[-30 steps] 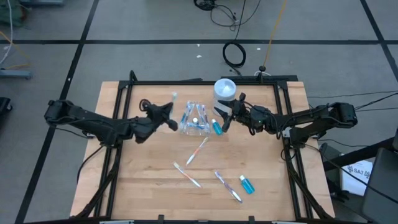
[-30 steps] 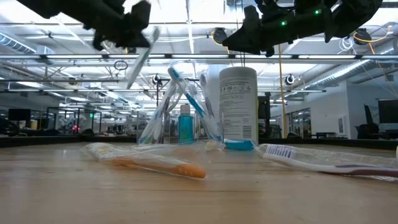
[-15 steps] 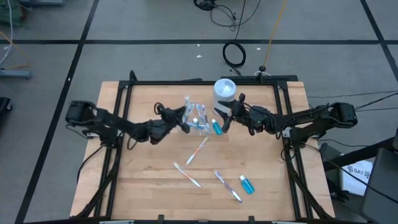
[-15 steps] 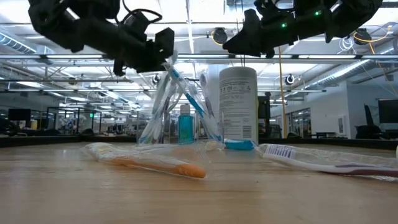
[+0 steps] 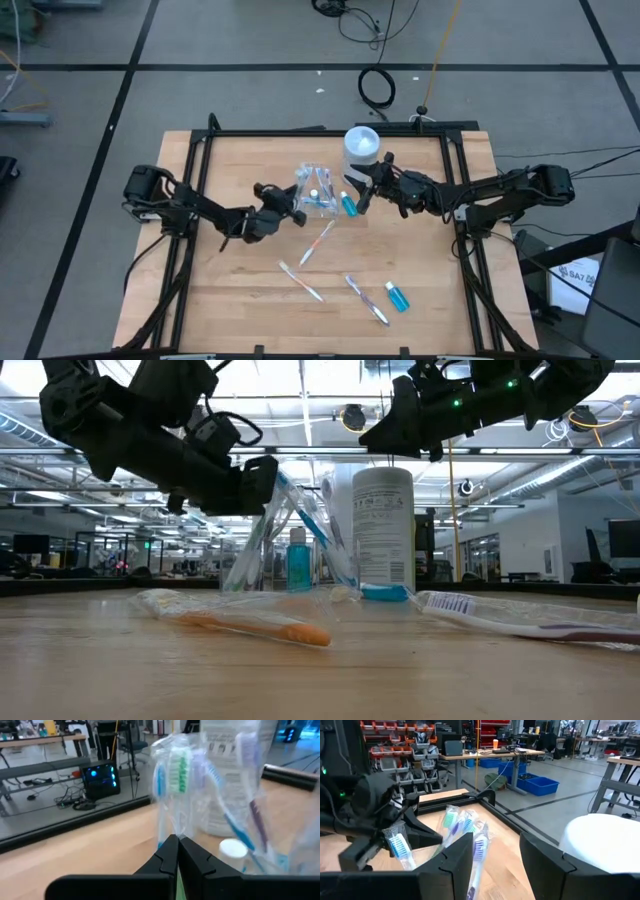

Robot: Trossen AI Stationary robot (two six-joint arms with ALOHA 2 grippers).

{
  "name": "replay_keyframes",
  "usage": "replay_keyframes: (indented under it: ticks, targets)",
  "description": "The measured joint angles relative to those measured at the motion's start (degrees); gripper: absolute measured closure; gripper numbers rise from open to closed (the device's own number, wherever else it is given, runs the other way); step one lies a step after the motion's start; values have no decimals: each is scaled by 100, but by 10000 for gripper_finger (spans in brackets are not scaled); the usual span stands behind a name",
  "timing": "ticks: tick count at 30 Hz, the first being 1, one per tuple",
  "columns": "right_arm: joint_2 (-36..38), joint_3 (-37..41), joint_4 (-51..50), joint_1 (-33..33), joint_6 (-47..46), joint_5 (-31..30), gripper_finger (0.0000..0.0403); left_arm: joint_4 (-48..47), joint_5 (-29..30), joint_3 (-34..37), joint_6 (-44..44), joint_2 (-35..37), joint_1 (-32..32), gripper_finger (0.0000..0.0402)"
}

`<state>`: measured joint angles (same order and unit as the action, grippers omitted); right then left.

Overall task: Pick & Place toothbrushing station
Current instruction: Put the green toothbrush into the transparent organizer

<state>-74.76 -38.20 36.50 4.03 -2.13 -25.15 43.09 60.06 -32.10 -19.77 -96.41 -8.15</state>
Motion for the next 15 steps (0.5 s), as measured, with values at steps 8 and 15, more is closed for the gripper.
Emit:
replay_keyframes:
  ticks: [8,15]
  targets:
    - [1,0,1,-108,-25,0,245,-389,-55,0,-366,4,18,399]
    - [1,0,4,-157,-22,9,245,-400,-278,0,-115,4,18,363]
